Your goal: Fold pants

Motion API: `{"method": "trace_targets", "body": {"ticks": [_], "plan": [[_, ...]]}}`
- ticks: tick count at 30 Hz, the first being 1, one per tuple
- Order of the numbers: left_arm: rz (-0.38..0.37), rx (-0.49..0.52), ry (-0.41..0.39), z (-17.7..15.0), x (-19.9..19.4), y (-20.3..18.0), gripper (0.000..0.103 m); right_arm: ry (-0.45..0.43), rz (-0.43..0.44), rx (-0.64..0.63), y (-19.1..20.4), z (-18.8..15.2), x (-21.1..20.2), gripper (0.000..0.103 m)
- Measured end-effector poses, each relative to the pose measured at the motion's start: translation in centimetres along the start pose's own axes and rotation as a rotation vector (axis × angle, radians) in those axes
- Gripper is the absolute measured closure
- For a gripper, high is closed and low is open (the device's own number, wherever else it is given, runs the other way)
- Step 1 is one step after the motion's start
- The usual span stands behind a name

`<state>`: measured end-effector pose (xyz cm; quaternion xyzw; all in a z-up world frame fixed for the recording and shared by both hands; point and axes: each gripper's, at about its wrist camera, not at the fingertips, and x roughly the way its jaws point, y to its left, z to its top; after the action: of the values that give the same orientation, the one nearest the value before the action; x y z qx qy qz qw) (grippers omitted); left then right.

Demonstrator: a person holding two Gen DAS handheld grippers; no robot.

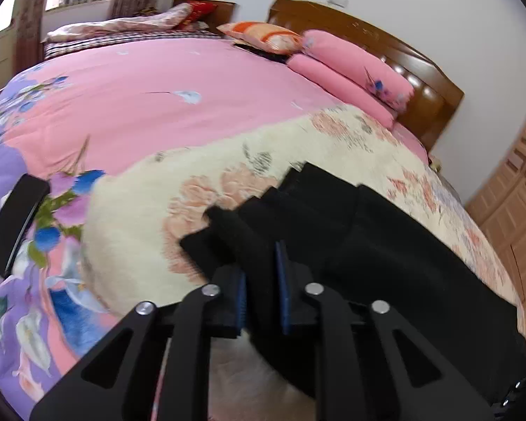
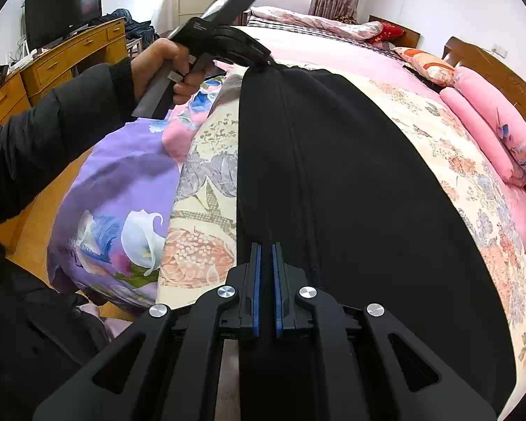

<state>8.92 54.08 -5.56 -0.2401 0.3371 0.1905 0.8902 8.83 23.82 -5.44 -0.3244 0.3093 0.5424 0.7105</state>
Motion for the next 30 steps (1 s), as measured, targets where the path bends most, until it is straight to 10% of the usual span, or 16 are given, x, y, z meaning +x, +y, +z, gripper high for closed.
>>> {"method": "trace_targets", "body": {"ticks": [4,6,8,10,16,20,24,30], "plan": [[0.032,0.007,-0.011,0.0,-0.7,-0.1,0.082,-0.013,0.019,0.008,-0.1,-0.3,0.1,0.088],[0.096,-0.002,-0.040,0.0,-1.4,-0.3,0.046,-0.013,0.050,0.022,-0.2,-0.2,-0.1,0.066],[0.310,0.002,-0.159,0.0,-3.8,-1.0,0.029,-0.023,0.068,0.047,-0.1,-0.1,-0.9,0.029],[0.435,0.044,-0.285,-0.2,-7.0,-3.3,0.020,-0.054,0.034,0.056,0.0,-0.3,-2.1,0.029],[-0.021,0.352,-0.165,-2.8,-8.0,-16.7,0.005,-0.119,-0.141,0.314,-5.4,-3.7,-7.5,0.023],[-0.194,0.563,-0.072,-6.7,-5.5,-26.5,0.005,-0.114,-0.281,0.579,-10.7,-9.0,-10.6,0.017],[-0.270,0.728,0.013,-10.2,-2.1,-34.1,0.002,-0.004,-0.453,0.705,-15.2,-14.3,-12.8,0.015],[-0.157,0.833,0.180,-13.5,3.8,-36.9,0.002,0.095,-0.522,0.850,-16.9,-22.4,-15.3,0.015]]}}
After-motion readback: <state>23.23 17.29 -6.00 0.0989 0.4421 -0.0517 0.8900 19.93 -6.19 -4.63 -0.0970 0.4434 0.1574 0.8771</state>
